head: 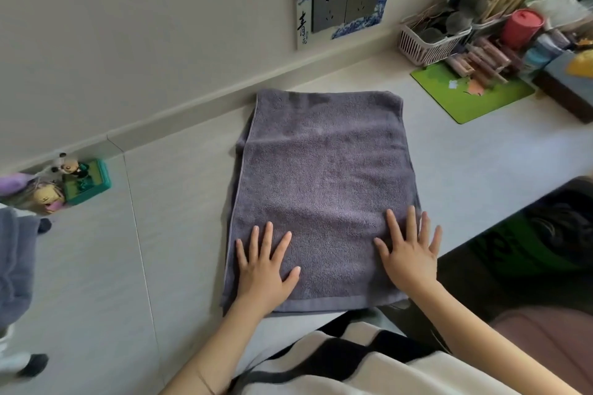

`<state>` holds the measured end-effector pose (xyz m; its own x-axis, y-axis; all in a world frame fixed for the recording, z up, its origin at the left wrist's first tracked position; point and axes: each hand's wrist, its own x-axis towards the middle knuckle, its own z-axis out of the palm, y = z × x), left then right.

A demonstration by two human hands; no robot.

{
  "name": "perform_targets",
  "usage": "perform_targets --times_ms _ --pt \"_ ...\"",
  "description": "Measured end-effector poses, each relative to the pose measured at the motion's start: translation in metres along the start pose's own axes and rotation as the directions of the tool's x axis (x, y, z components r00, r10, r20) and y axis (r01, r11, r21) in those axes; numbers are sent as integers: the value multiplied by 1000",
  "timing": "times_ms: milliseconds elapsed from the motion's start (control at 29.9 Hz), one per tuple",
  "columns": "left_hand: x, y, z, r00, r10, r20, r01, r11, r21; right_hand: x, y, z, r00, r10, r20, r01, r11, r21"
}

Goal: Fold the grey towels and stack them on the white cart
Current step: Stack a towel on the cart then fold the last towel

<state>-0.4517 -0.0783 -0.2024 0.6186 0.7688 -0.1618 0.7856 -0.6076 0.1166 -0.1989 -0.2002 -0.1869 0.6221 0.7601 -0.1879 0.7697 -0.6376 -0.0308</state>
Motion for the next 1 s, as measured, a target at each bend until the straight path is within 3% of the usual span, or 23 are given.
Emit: perform_targets --times_ms 67,100,167,234,334,434,501,601,634,701,768,835,902,1002 --pt "10 15 -6 998 -24 -53 20 996 -84 1 -12 -5 993 -72 -91 69 997 -38" --pt "14 22 -7 997 -11 -74 2 993 -116 0 -23 -5 976 -183 -116 181 983 -26" --pt "21 36 -5 996 53 -67 -59 993 -103 -1 -41 1 880 -464 -106 468 884 15" --pt "21 39 1 993 108 -48 -110 993 -31 -3 -44 8 810 -584 -44 585 811 -1" --pt "22 35 8 992 111 -59 -113 993 -31 20 -21 10 887 -462 -16 462 887 -3" --pt "35 35 4 982 80 -169 -96 991 -89 46 -7 0 958 -283 38 283 959 23" --pt "51 37 -5 970 8 -242 -41 991 -131 56 -15 -7 950 -311 33 309 950 47" --pt "69 46 -11 956 -146 -254 97 976 -197 60 -31 -7 867 -498 -24 498 864 71" --pt "73 51 -8 951 -198 -237 147 965 -218 67 -34 -7 859 -510 -39 511 855 89" --pt "73 58 -2 951 -249 -185 209 955 -210 86 -36 -13 913 -395 -104 408 896 175" --pt "71 57 -1 965 -215 -149 195 971 -140 111 -34 -23 974 -178 -141 211 939 271" --pt "75 50 -2 975 -181 -130 168 980 -106 144 -25 -33 999 -9 -48 22 958 284" --pt "84 39 -3 985 -135 -107 125 988 -96 175 -17 -38 999 31 15 -34 967 251" --pt "103 8 -11 995 -51 -81 46 997 -63 210 -12 -46 999 43 -6 -40 958 283"
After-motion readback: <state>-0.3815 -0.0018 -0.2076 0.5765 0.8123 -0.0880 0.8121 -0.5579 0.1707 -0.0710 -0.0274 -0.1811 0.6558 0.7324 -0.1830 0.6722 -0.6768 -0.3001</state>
